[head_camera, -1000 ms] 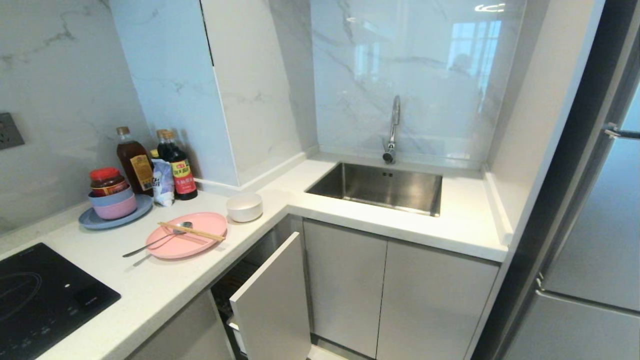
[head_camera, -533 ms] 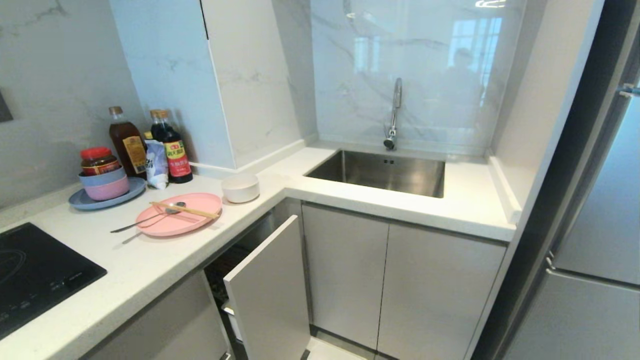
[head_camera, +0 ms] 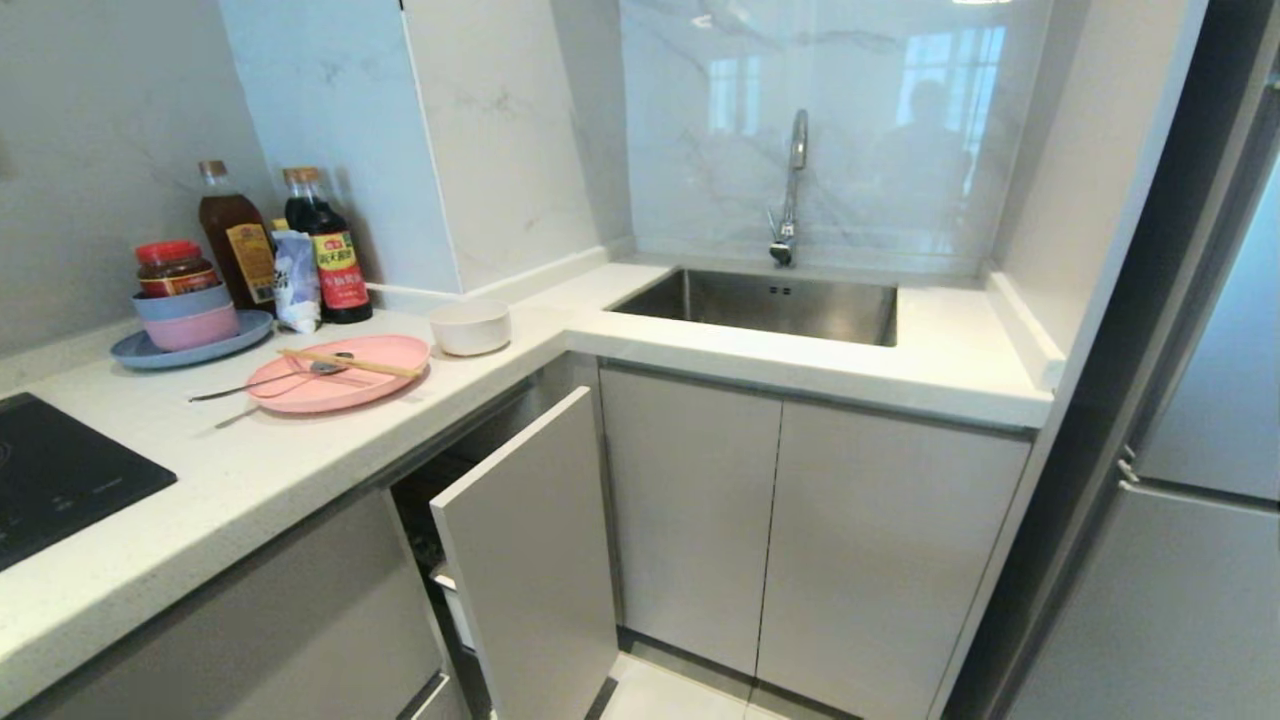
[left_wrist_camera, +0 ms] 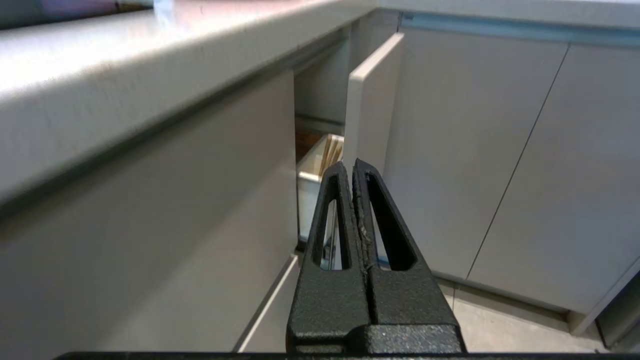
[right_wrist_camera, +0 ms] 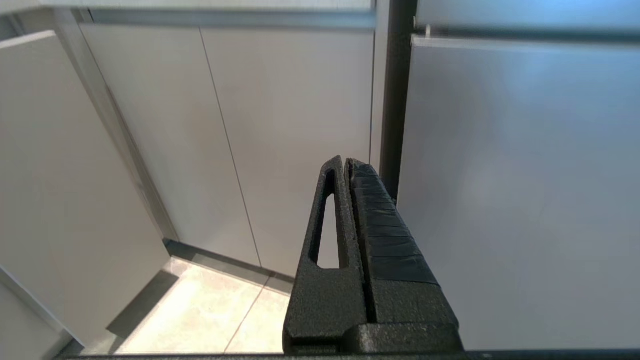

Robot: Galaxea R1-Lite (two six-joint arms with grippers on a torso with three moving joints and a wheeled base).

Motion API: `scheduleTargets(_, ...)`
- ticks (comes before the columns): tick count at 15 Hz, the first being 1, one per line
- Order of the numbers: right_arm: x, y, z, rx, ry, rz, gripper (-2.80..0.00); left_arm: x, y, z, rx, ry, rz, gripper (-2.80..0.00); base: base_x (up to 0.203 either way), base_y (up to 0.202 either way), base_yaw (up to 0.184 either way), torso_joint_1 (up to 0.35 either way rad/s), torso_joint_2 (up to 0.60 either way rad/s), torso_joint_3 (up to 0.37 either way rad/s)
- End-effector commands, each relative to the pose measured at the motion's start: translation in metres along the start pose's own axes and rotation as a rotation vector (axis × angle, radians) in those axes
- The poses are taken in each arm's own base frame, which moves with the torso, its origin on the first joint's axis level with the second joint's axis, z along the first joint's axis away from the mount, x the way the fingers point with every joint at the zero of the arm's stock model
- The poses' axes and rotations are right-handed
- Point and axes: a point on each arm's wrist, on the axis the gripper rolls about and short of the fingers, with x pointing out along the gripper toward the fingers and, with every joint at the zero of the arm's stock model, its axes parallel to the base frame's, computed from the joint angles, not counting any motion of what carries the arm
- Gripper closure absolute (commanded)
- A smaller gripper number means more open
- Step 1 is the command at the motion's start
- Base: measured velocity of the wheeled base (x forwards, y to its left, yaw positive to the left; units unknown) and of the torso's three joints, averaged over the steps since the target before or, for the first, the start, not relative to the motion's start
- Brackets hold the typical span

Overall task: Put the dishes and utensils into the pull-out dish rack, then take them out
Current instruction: Open the cupboard

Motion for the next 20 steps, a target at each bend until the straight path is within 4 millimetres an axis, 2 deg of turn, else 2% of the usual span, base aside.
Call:
scheduleTargets(1, 0.0001, 0.0, 0.0002, 0.0, -0.001, 0.001, 0.0, 0.0001, 0.0, 0.0002, 0.0, -0.001, 0.0, 0.0, 0.0, 0.0, 0.0, -0.131, 0.32, 0.178)
scheduleTargets(20, 0.0001, 0.0, 0.0002, 0.0, -0.001, 0.0, 0.0, 0.0001, -0.0001, 0.0, 0.019, 0.001, -0.004, 0.0, 0.0, 0.0, 0.0, -0.009, 0.02, 0.012)
